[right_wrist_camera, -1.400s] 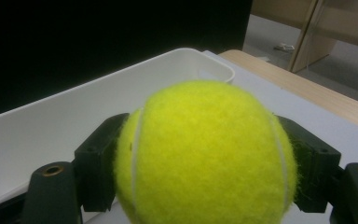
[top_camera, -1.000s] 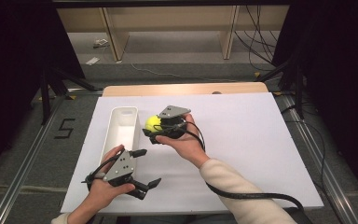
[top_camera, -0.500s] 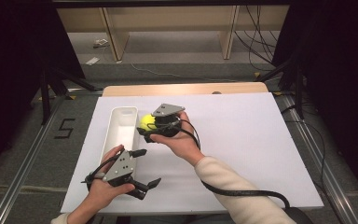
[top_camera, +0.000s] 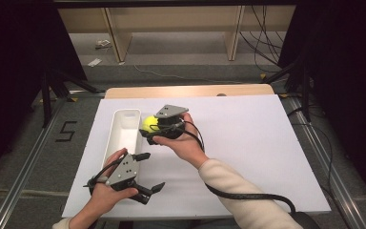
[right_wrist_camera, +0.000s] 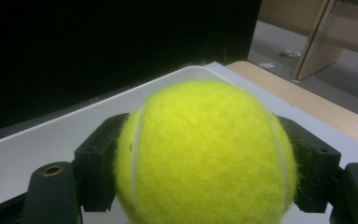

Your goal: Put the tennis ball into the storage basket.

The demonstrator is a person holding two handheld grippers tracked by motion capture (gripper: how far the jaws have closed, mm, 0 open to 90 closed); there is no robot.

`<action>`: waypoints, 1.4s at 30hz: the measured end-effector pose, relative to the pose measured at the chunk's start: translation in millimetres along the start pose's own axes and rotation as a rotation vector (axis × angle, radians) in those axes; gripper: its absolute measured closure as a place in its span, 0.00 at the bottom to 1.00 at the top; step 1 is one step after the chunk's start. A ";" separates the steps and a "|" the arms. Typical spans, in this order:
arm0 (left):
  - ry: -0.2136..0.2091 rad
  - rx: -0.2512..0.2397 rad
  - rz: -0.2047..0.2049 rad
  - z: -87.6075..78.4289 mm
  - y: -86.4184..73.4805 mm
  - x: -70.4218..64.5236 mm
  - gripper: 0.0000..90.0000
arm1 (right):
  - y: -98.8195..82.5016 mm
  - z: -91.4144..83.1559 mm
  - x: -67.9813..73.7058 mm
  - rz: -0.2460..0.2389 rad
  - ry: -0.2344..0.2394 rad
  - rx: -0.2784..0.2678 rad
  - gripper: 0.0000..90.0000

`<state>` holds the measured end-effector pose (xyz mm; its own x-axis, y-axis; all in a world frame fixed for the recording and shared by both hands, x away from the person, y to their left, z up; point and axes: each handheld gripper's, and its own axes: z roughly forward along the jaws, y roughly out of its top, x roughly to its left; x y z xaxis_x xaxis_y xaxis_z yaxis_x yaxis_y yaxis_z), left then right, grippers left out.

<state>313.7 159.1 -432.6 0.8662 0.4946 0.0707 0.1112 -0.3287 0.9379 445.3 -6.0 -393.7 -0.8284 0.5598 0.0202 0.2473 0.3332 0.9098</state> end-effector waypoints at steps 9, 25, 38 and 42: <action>0.001 0.000 0.002 0.0 0.2 -0.3 0.00 | 2.6 3.4 3.9 -0.003 0.011 0.005 0.29; -0.003 0.000 0.001 0.3 0.3 -0.6 0.00 | 7.8 7.6 3.9 -0.003 0.031 0.008 0.29; -0.005 0.006 0.007 0.9 0.2 -1.3 0.00 | 13.1 12.0 6.8 -0.009 0.048 0.017 0.29; -0.008 0.007 0.007 1.1 0.1 -1.5 0.00 | 15.7 13.3 8.3 -0.013 0.051 0.015 0.29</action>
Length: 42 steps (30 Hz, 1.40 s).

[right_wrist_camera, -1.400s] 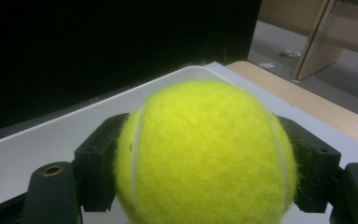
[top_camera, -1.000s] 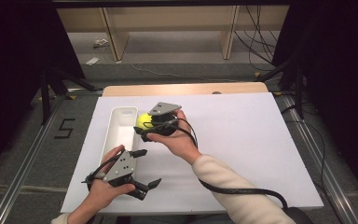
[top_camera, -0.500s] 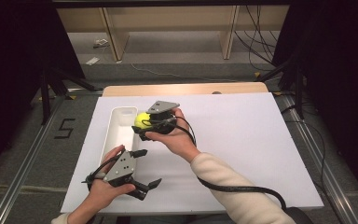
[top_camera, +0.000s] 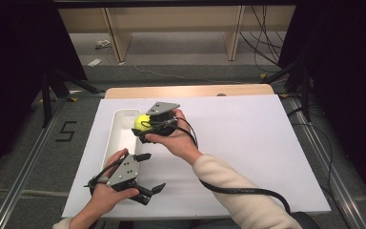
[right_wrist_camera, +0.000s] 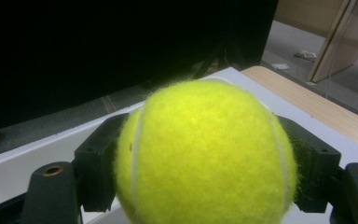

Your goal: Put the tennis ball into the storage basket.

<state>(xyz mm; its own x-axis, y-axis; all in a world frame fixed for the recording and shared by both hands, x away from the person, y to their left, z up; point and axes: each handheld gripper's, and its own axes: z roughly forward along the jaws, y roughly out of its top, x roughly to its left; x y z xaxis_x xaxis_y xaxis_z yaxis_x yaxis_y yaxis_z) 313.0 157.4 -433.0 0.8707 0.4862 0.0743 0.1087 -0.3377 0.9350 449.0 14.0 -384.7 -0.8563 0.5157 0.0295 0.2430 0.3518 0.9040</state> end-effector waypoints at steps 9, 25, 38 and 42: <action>0.000 0.001 0.000 0.0 -0.2 -0.1 0.00 | 4.0 3.7 1.8 0.001 0.006 0.004 0.29; -0.004 0.002 0.005 -0.5 -0.3 -0.2 0.00 | 7.5 12.0 2.6 0.003 0.019 0.013 0.29; -0.004 0.002 0.008 -1.1 -0.3 -0.6 0.00 | 11.7 18.4 5.4 0.001 0.023 0.020 0.29; -0.002 0.001 0.008 -1.7 -0.4 0.2 0.00 | 13.9 21.0 6.2 -0.002 0.029 0.019 0.29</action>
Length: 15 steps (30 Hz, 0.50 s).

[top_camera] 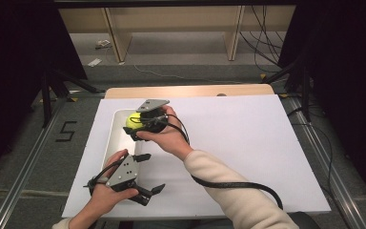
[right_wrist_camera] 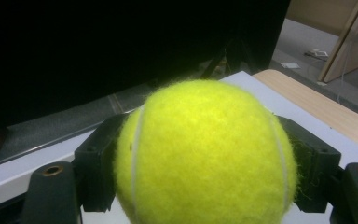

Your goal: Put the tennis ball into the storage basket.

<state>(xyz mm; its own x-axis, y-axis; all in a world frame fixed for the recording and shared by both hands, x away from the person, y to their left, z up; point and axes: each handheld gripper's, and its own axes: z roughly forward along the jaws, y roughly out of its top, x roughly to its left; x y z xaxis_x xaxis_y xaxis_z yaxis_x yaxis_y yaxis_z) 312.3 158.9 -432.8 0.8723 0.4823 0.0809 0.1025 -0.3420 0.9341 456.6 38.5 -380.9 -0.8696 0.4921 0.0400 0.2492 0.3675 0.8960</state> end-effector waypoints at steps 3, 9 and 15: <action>-0.001 -0.003 -0.001 -0.2 0.2 -0.2 0.00 | 1.0 1.6 0.5 0.001 0.004 -0.003 0.29; 0.000 -0.002 0.002 0.2 0.6 -0.8 0.00 | 0.6 3.2 0.7 -0.001 0.006 0.004 0.29; -0.002 -0.002 0.003 0.7 0.7 -1.3 0.00 | 1.4 4.0 1.2 0.004 0.011 0.001 0.29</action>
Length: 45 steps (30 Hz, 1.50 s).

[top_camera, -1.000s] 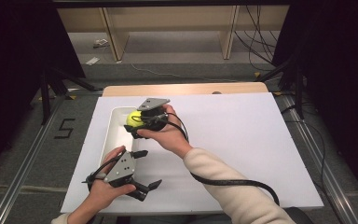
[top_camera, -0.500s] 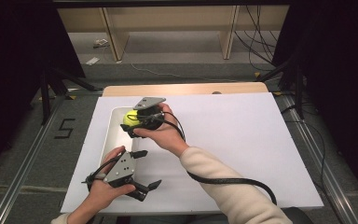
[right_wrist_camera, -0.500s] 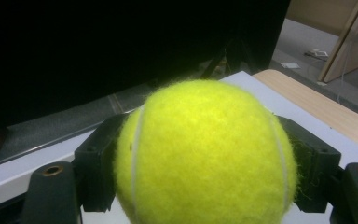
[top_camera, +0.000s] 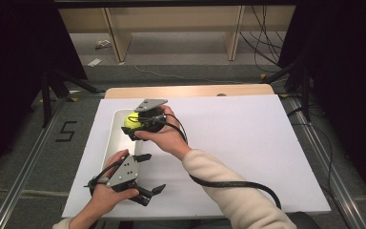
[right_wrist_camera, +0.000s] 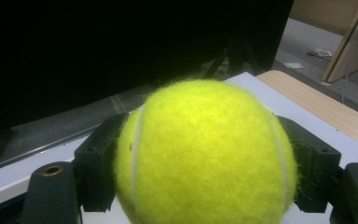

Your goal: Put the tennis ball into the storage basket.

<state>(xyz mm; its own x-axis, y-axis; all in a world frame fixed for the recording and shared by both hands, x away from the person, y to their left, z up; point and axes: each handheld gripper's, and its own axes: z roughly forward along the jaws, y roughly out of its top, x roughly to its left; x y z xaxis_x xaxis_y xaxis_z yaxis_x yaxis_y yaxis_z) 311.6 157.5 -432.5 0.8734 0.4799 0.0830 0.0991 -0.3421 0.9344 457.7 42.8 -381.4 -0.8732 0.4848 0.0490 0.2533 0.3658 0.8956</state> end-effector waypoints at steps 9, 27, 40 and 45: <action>-0.001 0.000 0.002 -0.7 0.0 0.2 0.00 | 0.9 5.6 2.2 -0.003 0.007 0.000 0.29; -0.005 0.004 0.006 0.3 -0.1 -0.4 0.00 | 5.4 10.5 4.0 -0.010 0.018 0.007 0.29; -0.006 0.008 0.011 0.5 -0.1 -0.6 0.00 | 9.6 13.5 4.4 -0.014 0.020 0.011 0.29; -0.006 0.007 0.011 0.6 -0.1 -0.8 0.00 | 11.2 15.1 3.8 -0.012 0.020 0.010 0.29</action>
<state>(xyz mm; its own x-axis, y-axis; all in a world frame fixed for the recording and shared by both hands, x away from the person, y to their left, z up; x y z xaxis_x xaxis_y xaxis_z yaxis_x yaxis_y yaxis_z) 311.1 156.7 -432.9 0.8774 0.4710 0.0907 0.0932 -0.3529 0.9310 463.5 60.7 -377.8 -0.8845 0.4642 0.0475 0.2469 0.3793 0.8917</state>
